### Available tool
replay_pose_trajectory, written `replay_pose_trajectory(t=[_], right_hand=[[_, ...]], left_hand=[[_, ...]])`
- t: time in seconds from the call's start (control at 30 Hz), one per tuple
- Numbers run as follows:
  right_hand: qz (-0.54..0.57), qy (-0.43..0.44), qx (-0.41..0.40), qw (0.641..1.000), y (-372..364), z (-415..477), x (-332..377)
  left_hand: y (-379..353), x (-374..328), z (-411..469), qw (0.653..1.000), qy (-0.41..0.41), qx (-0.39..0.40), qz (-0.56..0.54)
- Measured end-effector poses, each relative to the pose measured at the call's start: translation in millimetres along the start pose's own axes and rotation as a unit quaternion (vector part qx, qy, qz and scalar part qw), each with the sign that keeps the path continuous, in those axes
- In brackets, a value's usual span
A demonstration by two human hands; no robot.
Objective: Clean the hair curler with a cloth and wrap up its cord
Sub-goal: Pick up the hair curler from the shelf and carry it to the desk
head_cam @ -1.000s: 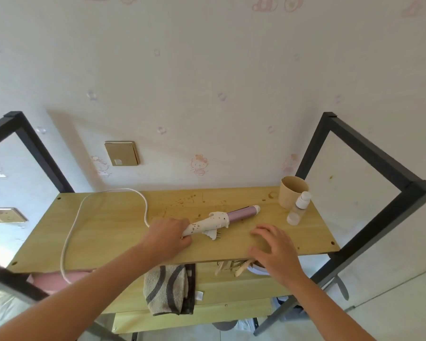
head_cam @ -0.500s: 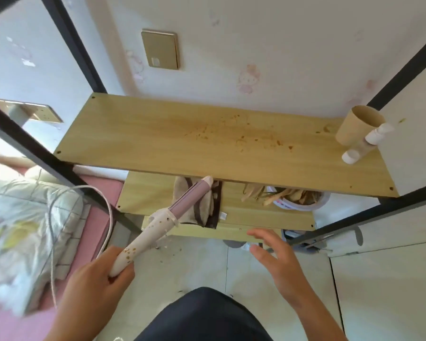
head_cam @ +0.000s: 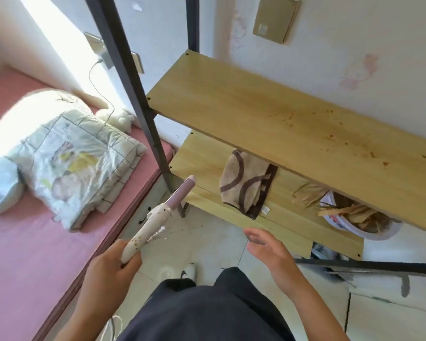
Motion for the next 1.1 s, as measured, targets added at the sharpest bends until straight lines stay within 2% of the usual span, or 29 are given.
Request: replay_pose_trajectory(t=[0.27, 0.53, 0.73, 1.1], right_hand=[[-0.13, -0.017, 0.128, 0.983, 9, 31, 9], [-0.221, 0.022, 0.259, 0.94, -35, 47, 3], [-0.254, 0.047, 0.349, 0.901, -124, 41, 16], [-0.356, 0.165, 0.504, 0.769, -367, -64, 35]], left_hand=[[-9, 11, -83, 0.982, 0.142, -0.1, -0.075], [-19, 33, -201, 0.923, 0.282, -0.229, -0.128], [-19, 66, -285, 0.862, 0.378, -0.312, -0.128], [1, 160, -431, 0.757, 0.433, -0.439, -0.219]])
Point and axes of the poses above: each hand's wrist, its own z-axis towards the middle knuckle, its own y-axis out of the back of the hand, x = y × z, the point moved 3 cm from there along z, towards the middle knuckle, and after that the axes turned 6 degrees about x, right-handed, at the moved point
